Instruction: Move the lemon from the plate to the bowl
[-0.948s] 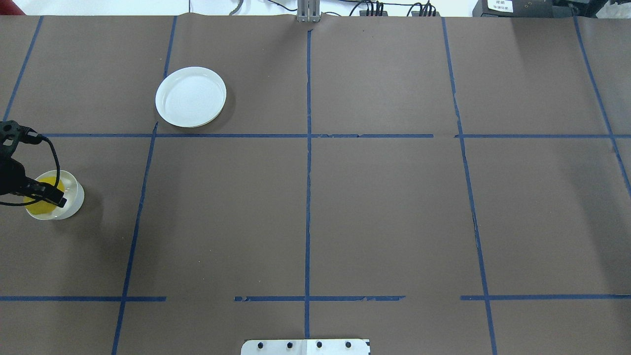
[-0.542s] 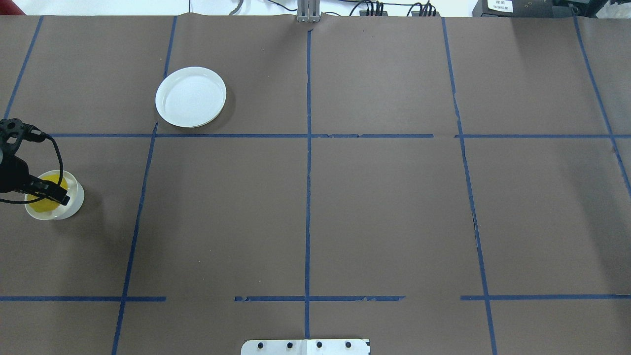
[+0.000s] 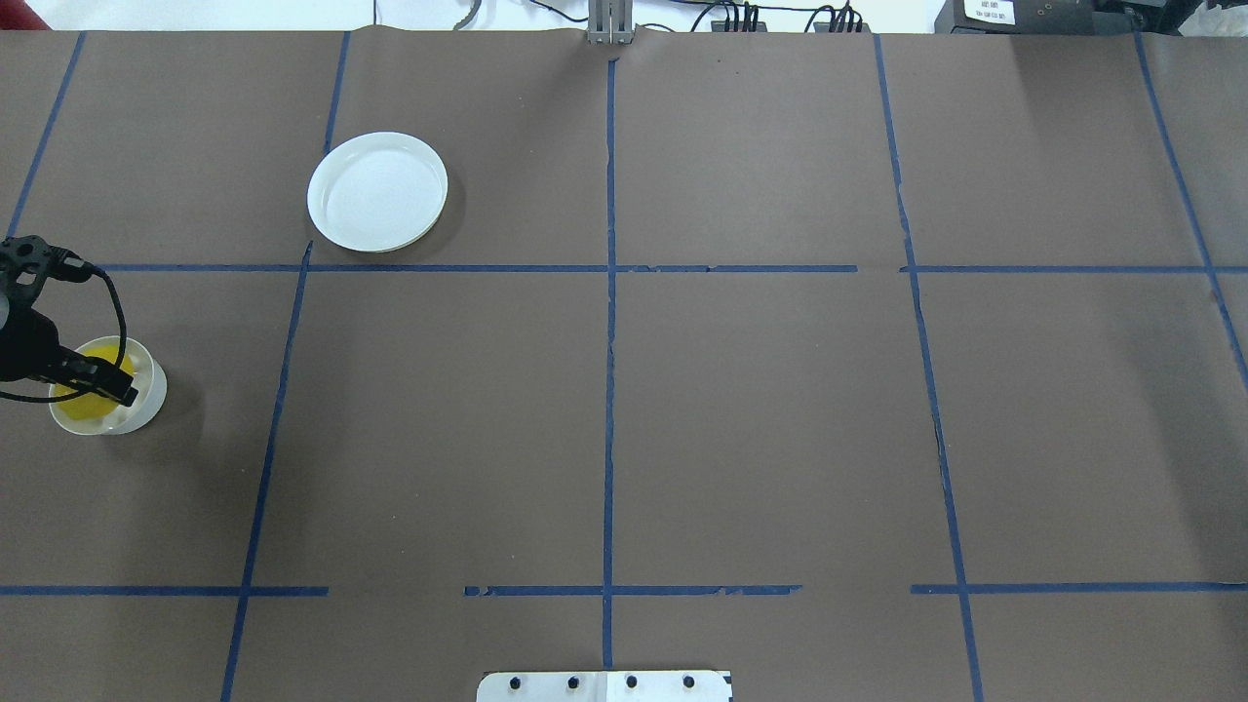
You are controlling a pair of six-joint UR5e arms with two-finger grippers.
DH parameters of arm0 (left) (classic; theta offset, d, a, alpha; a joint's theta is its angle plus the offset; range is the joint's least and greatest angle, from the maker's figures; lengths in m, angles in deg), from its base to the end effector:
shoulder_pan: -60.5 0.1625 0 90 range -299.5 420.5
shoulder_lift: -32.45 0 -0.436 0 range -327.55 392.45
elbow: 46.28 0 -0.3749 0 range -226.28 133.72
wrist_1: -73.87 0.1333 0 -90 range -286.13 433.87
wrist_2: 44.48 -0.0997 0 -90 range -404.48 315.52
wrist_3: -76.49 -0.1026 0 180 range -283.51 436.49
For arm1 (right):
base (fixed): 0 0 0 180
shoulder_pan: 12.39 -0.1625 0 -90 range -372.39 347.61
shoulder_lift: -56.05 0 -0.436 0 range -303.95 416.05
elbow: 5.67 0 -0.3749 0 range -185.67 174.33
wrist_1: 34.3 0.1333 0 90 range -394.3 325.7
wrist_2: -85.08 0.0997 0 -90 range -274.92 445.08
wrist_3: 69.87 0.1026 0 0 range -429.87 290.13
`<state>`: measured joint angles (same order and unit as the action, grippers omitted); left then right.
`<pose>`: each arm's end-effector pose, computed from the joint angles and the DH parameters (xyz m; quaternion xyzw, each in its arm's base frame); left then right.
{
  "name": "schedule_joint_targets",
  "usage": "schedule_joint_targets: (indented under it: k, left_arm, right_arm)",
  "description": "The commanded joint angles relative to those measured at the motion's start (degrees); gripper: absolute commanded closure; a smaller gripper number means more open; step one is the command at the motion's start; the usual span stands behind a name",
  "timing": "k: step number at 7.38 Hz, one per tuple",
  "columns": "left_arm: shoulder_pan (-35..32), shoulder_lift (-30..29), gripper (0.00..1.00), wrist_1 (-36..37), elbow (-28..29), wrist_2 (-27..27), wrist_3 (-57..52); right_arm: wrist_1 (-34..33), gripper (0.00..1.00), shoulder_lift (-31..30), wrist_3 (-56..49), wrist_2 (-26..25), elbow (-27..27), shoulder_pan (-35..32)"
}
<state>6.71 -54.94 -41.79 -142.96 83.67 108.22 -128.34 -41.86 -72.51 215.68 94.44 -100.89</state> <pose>0.2275 -0.4292 0.5921 0.0246 0.3974 0.1195 0.9095 0.0557 -0.4134 0.6610 -0.0116 -0.3470 -0.0283 0.9374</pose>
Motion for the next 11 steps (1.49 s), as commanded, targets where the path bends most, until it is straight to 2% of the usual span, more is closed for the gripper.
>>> schedule_joint_targets:
  k: [1,2,6,8,9,10,11]
  left_arm:
    - [0.0,-0.1,0.36,0.0,0.0,0.0,0.0]
    - [0.0,-0.1,0.34,0.0,-0.1,0.0,0.0]
    - [-0.4,0.1,0.12,0.1,-0.9,-0.1,-0.1]
    - [-2.0,2.0,0.01,0.6,-6.0,0.0,-2.4]
    - [-6.6,5.5,0.01,0.9,-9.1,0.1,-7.1]
    - [-12.1,8.6,0.01,1.2,-10.2,0.3,-14.7]
    - [-18.4,9.3,0.01,2.7,-9.5,2.3,-20.3]
  right_arm:
    - [0.0,0.00,0.0,0.0,0.0,0.0,0.0]
    - [0.0,0.00,0.0,0.0,0.0,0.0,0.0]
    - [0.0,0.00,0.0,0.0,0.0,0.0,0.0]
    - [0.0,0.00,0.0,0.0,0.0,0.0,0.0]
    - [0.0,0.00,0.0,0.0,0.0,0.0,0.0]
    - [0.0,0.00,0.0,0.0,0.0,0.0,0.0]
    - [0.0,0.00,0.0,0.0,0.0,0.0,0.0]
